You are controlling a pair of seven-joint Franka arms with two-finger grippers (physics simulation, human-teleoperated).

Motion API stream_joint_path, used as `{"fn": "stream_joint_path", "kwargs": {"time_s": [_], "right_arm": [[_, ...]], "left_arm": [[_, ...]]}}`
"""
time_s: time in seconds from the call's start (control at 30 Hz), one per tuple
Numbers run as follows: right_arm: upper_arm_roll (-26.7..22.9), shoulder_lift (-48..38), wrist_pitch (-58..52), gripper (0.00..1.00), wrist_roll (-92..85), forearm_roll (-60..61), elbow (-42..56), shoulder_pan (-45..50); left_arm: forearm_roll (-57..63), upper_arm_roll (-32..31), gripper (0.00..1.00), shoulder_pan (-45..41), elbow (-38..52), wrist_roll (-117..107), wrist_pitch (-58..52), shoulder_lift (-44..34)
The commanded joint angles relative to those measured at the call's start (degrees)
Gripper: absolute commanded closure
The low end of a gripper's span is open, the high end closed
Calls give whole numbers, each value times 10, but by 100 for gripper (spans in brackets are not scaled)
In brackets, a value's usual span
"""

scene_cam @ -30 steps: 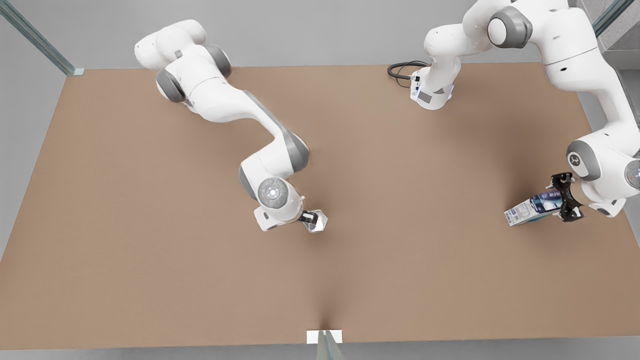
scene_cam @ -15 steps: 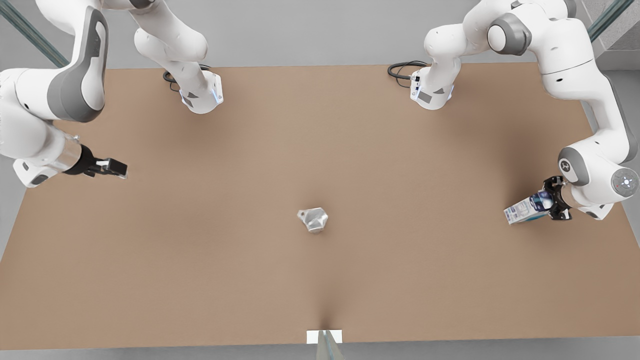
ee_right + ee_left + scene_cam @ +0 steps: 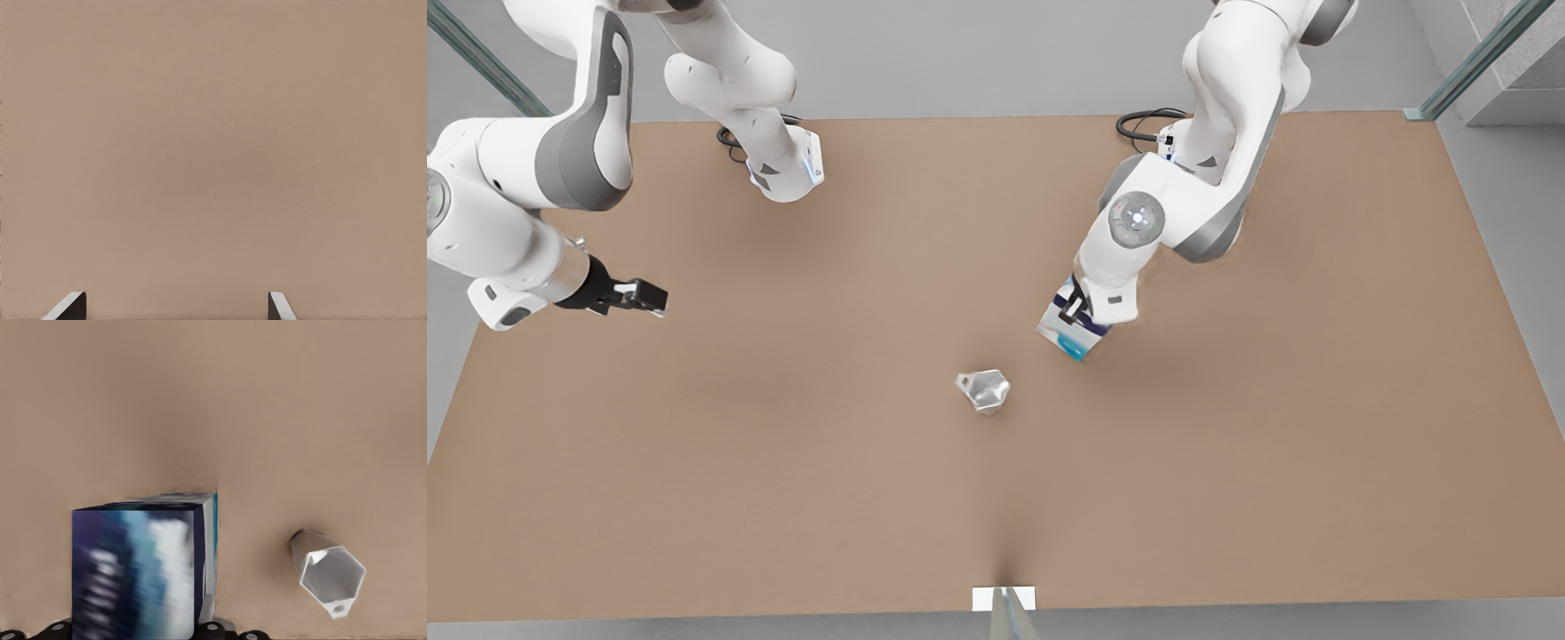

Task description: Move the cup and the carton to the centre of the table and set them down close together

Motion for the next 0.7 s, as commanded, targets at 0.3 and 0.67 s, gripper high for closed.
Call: {"fn": "stream_joint_path", "kwargs": {"time_s": [0.3,0.67], "right_arm": [[12,0,2,0,-1,0,2,-21],[12,-1,1,0,-1,0,1,-22]], "left_arm": [[-4,-20,31,-64,20,-21,31,76],[-4,-15,0,-61,3,-16,90,97]]}}
